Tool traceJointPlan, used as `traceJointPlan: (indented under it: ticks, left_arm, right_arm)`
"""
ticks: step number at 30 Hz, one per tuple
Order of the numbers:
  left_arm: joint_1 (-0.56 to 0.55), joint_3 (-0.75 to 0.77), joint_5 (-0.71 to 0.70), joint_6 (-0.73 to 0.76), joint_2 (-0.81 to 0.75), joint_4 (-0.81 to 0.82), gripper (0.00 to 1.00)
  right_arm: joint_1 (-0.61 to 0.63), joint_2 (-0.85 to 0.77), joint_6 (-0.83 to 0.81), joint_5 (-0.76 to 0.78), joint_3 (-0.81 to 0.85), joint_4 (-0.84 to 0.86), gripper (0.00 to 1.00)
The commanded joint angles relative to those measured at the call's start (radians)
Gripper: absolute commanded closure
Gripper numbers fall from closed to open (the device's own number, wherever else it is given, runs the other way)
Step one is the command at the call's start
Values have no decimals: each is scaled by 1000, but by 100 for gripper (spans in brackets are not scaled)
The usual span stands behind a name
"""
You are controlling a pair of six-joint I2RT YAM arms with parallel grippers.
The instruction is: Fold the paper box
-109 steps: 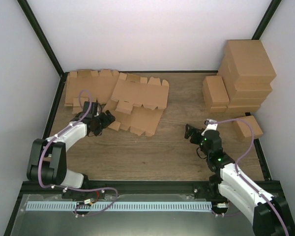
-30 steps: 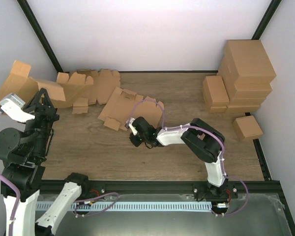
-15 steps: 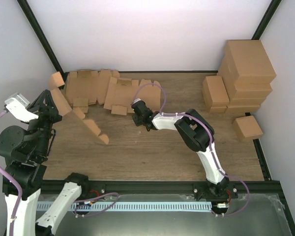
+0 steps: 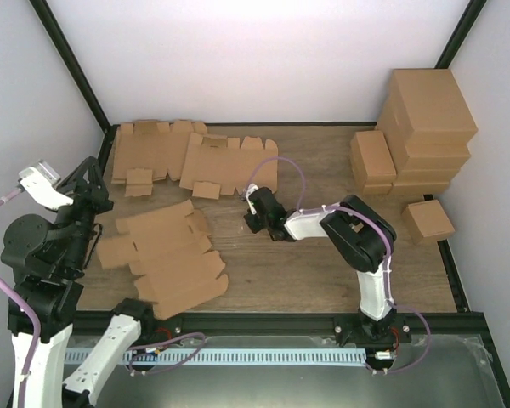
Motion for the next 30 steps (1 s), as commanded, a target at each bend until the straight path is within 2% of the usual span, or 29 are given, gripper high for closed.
traceJointPlan:
  ticks: [1, 4, 9, 13, 17, 22, 24, 26, 30]
  left_arm:
    - [1, -12, 43, -22, 6, -1, 93]
    - [0, -7, 29, -32, 25, -48, 90]
    - [0, -14, -38, -84, 119, -242, 85]
    - [0, -119, 122, -110, 174, -276, 79]
    - [0, -248, 362, -79, 249, -227, 58]
    - [0, -398, 429, -61, 295, -130, 26]
    - [0, -450, 459, -62, 301, -79, 16]
    - [0, -496, 478, -68, 314, -35, 10]
    - [0, -567, 506, -72, 373, 27, 9]
  right_arm:
    - [-75, -40, -49, -177, -57, 49, 96]
    - [-117, -33, -47, -265, -48, 53, 96]
    - [-182, 42, -47, -345, 46, 23, 96]
    - [-235, 80, -40, -399, 122, -13, 95]
    - [-276, 108, -30, -460, 160, -24, 94]
    - [-319, 194, -22, -524, 311, -111, 94]
    - [-329, 223, -30, -526, 369, -146, 94]
    - [-334, 245, -39, -527, 424, -194, 90]
    - [-335, 183, -46, -546, 401, -211, 87]
